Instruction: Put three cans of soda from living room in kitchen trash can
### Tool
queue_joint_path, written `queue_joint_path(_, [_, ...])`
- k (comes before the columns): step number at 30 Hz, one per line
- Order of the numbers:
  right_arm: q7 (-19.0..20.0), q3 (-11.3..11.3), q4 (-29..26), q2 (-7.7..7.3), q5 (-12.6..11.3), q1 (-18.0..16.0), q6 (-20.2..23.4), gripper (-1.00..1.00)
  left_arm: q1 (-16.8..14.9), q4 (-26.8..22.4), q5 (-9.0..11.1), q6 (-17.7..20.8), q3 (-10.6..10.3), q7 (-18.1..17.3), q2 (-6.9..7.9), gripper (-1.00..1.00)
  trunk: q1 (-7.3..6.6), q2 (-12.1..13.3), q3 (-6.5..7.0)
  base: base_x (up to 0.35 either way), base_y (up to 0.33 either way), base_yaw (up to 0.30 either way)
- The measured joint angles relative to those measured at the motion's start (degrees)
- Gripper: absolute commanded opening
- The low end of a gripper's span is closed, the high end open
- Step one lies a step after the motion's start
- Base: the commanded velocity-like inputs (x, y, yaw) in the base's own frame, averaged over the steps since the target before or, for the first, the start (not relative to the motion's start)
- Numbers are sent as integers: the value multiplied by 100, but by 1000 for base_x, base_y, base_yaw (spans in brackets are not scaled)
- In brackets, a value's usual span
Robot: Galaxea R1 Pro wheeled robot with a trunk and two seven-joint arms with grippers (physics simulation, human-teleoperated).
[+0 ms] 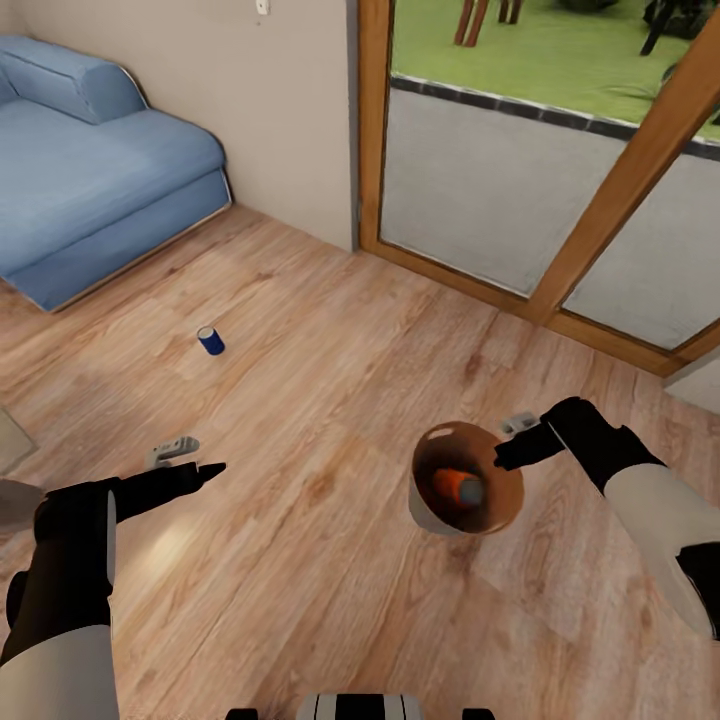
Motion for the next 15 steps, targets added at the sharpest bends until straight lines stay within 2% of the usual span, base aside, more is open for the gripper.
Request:
queue_joint_path(4, [208,25,8,-156,275,-7,-172,-100,0,8,-24,2,0,3,1,100,0,0,-1,0,0,222])
queue_joint_path(8, [318,-1,-2,-193,73,-19,-99,-100,0,16,-36,1,0,5,1,100,0,0,0,0,-27,237])
queue_joint_path(10, [408,21,-47,-192,170,-24,-140,-100,0,18,-39,1,0,8,0,100,0,0,-1,0,-197,247])
queue_joint_path(15, [495,44,-393,-166,126,-15,-73,-100,0,38,-45,0,0,9,1,100,0,0,0,54,-275,249])
